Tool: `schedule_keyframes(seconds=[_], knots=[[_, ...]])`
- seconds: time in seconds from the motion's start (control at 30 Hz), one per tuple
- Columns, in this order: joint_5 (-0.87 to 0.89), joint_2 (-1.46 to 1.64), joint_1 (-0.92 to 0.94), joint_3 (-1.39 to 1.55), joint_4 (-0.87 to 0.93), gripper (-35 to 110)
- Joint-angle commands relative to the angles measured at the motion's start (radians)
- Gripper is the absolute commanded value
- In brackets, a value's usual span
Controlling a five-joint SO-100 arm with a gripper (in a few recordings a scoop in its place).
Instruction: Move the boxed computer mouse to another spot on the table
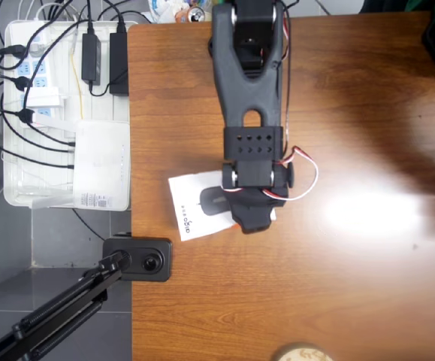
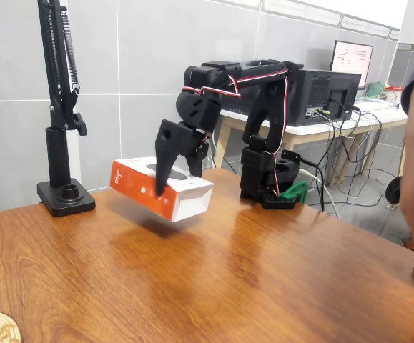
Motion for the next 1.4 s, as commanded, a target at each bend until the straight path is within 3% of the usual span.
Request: schedule_keyframes(seconds=[0.0, 0.07, 0.37, 0.53, 0.63, 0.7, 0.73, 1.07, 1.27, 1.37], knots=[[-0.044, 0.061, -0.003, 0.233, -0.575, 108], [-0.046, 0.095, 0.005, 0.222, -0.497, 106], [-0.02, 0.118, 0.017, 0.213, -0.46, 106], [0.006, 0.222, 0.035, 0.121, -0.515, 102], [0.006, 0.311, 0.067, 0.032, -0.646, 85], [-0.011, 0.393, 0.094, 0.011, -0.73, 22], [-0.035, 0.431, 0.106, 0.034, -0.825, 3], [-0.097, 0.574, 0.123, 0.396, -1.939, 0], [-0.04, 0.816, -0.035, 0.64, -2.25, 0], [0.028, 1.072, -0.077, 0.753, -2.161, 0]])
